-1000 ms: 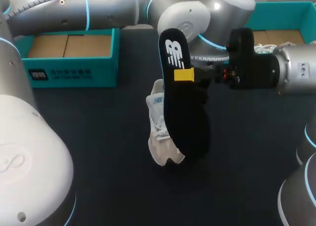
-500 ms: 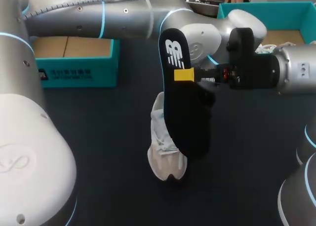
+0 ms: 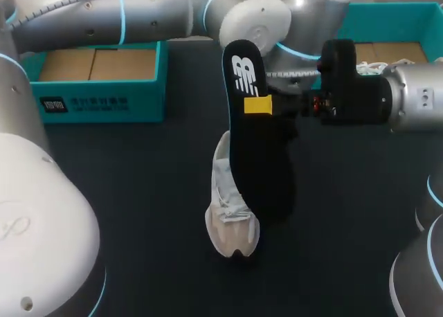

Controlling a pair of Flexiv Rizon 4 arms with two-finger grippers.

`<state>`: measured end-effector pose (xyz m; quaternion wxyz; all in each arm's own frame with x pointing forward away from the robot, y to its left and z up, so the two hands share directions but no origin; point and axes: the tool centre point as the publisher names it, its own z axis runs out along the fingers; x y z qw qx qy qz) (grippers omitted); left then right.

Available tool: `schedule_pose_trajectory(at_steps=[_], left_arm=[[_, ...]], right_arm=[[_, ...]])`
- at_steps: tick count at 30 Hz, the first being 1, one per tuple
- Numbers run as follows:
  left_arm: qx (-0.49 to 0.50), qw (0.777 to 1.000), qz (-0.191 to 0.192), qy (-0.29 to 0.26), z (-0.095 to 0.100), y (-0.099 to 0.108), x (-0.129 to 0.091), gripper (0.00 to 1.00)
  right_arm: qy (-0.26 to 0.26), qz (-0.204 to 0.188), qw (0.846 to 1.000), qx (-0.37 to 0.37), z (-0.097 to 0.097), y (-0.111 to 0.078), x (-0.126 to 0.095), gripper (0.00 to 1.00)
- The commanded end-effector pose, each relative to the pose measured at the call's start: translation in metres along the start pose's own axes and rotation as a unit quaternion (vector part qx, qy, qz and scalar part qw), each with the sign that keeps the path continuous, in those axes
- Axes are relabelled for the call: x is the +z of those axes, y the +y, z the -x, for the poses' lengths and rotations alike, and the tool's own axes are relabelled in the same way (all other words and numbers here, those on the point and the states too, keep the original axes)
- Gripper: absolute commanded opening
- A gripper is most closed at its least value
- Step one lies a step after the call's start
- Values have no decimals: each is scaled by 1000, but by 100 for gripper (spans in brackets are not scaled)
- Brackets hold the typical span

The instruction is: Take the shoe out of the shoebox, open the shoe tongue, remove and reinsert the insole, then place the shoe into the shoebox

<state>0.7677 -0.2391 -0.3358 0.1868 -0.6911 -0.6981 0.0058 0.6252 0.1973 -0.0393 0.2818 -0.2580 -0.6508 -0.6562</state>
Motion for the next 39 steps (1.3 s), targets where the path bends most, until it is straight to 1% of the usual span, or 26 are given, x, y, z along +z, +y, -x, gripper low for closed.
schedule_pose_trajectory(at_steps=[1,7,14,17,19,20,22,25,29,30,33,34,36,37,39], left_arm=[[-2,996,5,-87,-30,2,-28,100],[-3,989,4,-150,-36,13,-61,100],[21,976,-2,-215,-45,16,-90,100],[36,969,-6,-246,-48,15,-100,100],[43,961,-7,-274,-51,15,-106,100],[53,957,-13,-285,-53,15,-110,100],[59,948,-16,-311,-56,13,-117,100],[65,939,-15,-338,-60,8,-126,100],[68,927,-1,-369,-65,-3,-137,100],[71,923,1,-377,-68,-5,-141,100],[72,912,15,-403,-75,-10,-152,100],[71,909,20,-410,-77,-12,-155,100],[77,901,24,-426,-81,-16,-162,100],[75,898,25,-433,-83,-18,-165,100],[81,902,22,-423,-85,-22,-170,100]], right_arm=[[-2,-1,1000,1,0,0,2,0],[-2,-1,1000,1,0,0,2,0],[-2,-1,1000,1,0,0,2,0],[-9,10,1000,21,0,2,-7,0],[-10,6,999,34,3,7,-14,0],[-11,4,999,44,5,10,-18,0],[-13,-2,998,58,11,16,-28,0],[-12,-8,997,71,22,32,-43,0],[-15,-1,995,99,45,52,-65,0],[-18,-3,994,106,51,56,-70,0],[-26,9,991,134,72,66,-86,0],[-24,17,989,142,79,70,-90,0],[-42,34,986,157,92,76,-97,0],[-47,32,985,163,97,77,-99,0],[-47,32,985,163,97,77,-99,0]])
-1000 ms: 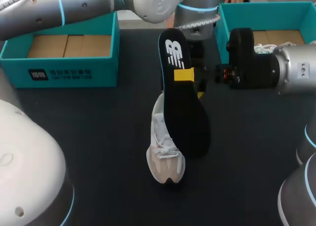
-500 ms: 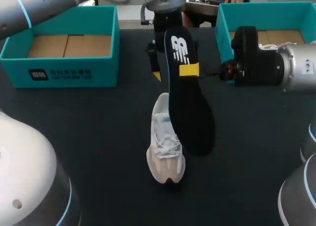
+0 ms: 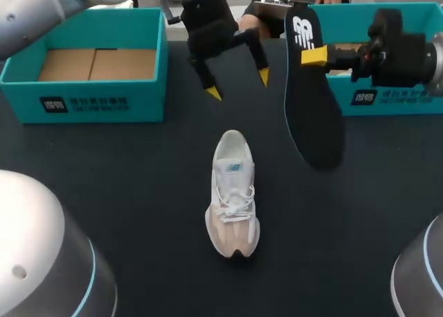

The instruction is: Take the shoe out of the shoebox, open the shoe tongue, remove and reinsert the insole, then place the shoe into the shoebox

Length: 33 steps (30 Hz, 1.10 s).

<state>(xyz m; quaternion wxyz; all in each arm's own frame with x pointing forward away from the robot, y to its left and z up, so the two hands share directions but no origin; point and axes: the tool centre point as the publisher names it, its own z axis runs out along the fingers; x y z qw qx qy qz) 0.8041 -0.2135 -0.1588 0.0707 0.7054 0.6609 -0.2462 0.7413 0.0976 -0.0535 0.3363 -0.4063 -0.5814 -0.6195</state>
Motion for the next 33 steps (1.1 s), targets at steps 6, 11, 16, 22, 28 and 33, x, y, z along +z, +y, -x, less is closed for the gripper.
schedule_pose_trajectory(at_steps=[6,11,16,22,28,33], left_arm=[[5,997,16,-78,-8,-15,-10,100],[5,997,16,-78,-8,-15,-10,100],[5,997,16,-78,-8,-15,-10,100],[12,971,48,-232,-10,-9,-10,100],[71,933,102,-337,1,-22,-30,100],[93,912,127,-379,8,-27,-43,100]], right_arm=[[2,-18,1000,1,5,8,6,0],[2,-18,1000,1,5,8,6,0],[2,-18,1000,1,5,8,6,0],[13,-14,1000,22,16,32,4,0],[21,4,995,99,34,51,-6,0],[14,35,990,138,41,64,-11,0]])
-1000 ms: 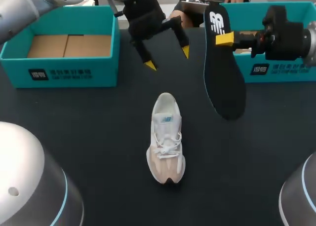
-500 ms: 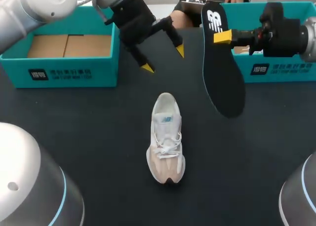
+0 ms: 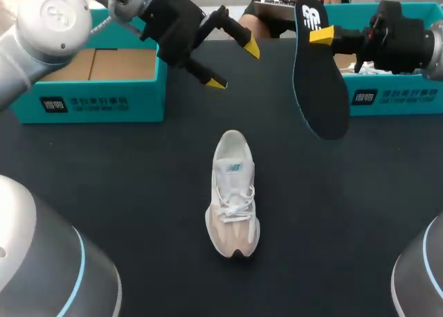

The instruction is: Take the shoe out of the shoebox, open the shoe tongue, remove and reinsert the insole, then place the shoe into the shoebox

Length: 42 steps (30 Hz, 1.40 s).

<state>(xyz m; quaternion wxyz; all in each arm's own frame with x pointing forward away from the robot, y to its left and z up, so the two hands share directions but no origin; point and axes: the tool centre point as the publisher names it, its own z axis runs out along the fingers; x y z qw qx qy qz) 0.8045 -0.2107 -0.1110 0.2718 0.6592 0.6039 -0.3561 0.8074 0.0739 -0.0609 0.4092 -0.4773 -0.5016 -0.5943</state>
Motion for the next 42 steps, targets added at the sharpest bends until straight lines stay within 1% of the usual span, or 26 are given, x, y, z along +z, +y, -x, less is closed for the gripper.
schedule_pose_trajectory(at_steps=[1,2,3,4,5,6,7,8,20,21,22,23,24,25,27,28,29,30,31,34,35,38,41,42], left_arm=[[53,981,76,-172,-4,-17,-9,100],[57,978,78,-184,-2,-18,-11,100],[57,975,82,-197,0,-18,-14,100],[59,972,87,-208,2,-18,-16,100],[56,970,90,-221,3,-18,-19,100],[52,968,91,-227,5,-18,-20,100],[37,969,83,-228,7,-18,-21,100],[30,974,65,-217,10,-17,-21,100],[30,974,65,-217,10,-17,-21,100],[29,969,67,-235,7,-17,-16,100],[32,966,76,-247,5,-16,-11,100],[31,963,66,-260,3,-17,-7,100],[35,958,65,-278,1,-18,-5,100],[35,957,69,-281,0,-19,-3,100],[41,950,82,-300,-1,-19,0,100],[36,947,76,-309,0,-19,1,100],[29,946,82,-313,0,-19,1,100],[26,942,87,-323,1,-18,2,100],[23,941,83,-327,2,-17,3,100],[17,936,90,-339,4,-15,7,100],[12,936,90,-340,6,-15,9,100],[12,934,90,-344,10,-15,12,100],[13,934,87,-346,14,-15,16,100],[14,935,85,-345,16,-15,18,98]], right_arm=[[-11,20,999,23,3,9,4,0],[-12,27,999,30,4,11,4,0],[-22,46,998,41,5,12,5,0],[-23,48,997,50,7,14,5,0],[-21,70,996,55,8,15,5,0],[-24,69,996,53,8,16,4,0],[-24,69,996,53,8,16,4,0],[-24,69,996,53,8,16,4,0],[-24,69,996,53,8,16,4,0],[-38,74,994,68,11,19,7,0],[-36,75,994,74,12,23,12,0],[-25,86,992,85,14,26,17,0],[-36,86,991,91,15,28,21,0],[-35,90,991,93,15,31,24,0],[-32,112,987,110,17,33,30,0],[-31,114,987,113,18,35,33,0],[-28,119,985,122,20,36,36,0],[-25,118,985,126,22,37,39,0],[-26,118,985,127,25,38,40,0],[-27,119,983,135,32,42,50,0],[-21,113,983,141,36,43,55,0],[-30,105,983,149,46,44,67,0],[-32,93,983,156,52,42,78,0],[-34,93,982,158,54,41,80,0]])
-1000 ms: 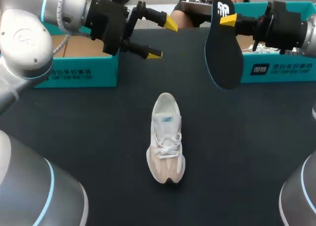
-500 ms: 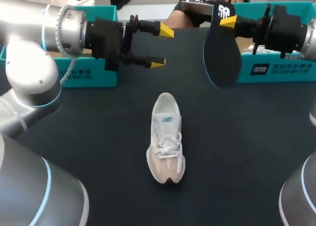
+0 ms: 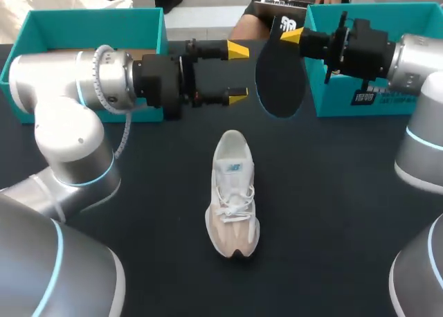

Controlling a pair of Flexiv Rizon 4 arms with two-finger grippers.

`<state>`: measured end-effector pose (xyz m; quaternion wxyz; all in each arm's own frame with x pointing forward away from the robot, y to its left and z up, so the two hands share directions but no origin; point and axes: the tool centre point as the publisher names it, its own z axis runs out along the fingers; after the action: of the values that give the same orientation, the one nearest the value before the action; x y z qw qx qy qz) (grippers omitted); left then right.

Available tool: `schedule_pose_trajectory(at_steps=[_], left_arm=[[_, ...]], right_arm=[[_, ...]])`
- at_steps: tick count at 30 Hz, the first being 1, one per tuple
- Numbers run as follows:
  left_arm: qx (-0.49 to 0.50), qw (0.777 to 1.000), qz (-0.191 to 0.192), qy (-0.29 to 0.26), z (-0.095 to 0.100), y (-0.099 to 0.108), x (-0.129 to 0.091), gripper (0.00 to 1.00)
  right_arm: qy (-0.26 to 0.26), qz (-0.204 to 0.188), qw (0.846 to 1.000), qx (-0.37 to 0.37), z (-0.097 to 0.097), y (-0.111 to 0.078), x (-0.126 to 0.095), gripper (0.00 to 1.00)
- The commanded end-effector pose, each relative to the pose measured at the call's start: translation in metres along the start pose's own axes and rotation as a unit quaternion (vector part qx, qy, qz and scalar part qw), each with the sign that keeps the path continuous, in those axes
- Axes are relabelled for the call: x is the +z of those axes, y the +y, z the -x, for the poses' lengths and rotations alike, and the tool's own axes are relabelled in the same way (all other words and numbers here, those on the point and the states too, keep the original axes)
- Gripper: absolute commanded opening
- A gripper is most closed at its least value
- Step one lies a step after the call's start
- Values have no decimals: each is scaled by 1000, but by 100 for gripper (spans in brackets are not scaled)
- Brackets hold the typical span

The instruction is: Take the shoe out of the shoebox, open the shoe tongue, remove and reinsert the insole, then place the shoe into the shoebox

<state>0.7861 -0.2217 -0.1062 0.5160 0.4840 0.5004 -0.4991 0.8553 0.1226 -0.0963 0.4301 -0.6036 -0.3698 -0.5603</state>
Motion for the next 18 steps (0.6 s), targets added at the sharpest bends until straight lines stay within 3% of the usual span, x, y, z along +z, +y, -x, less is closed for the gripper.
schedule_pose_trajectory(at_steps=[1,7,10,12,13,15,16,18], left_arm=[[4,1000,-3,-15,-2,1,13,96],[13,1000,-6,-9,-3,4,26,82],[21,1000,-5,-2,-6,7,30,49],[24,1000,-4,2,-8,9,31,36],[28,1000,-1,4,-9,10,31,23],[30,1000,1,7,-12,12,28,14],[29,1000,5,11,-13,13,27,0],[27,999,9,14,-15,15,23,0]], right_arm=[[-13,-9,1000,7,7,6,30,0],[-14,-16,1000,13,14,-1,38,0],[-15,-16,1000,15,15,-4,40,0],[-15,-15,1000,15,15,-6,40,0],[-15,-15,1000,15,15,-7,40,0],[-17,-17,1000,15,15,-8,39,0],[-18,-19,1000,15,15,-8,39,0],[-22,-19,999,16,15,-8,39,0]])
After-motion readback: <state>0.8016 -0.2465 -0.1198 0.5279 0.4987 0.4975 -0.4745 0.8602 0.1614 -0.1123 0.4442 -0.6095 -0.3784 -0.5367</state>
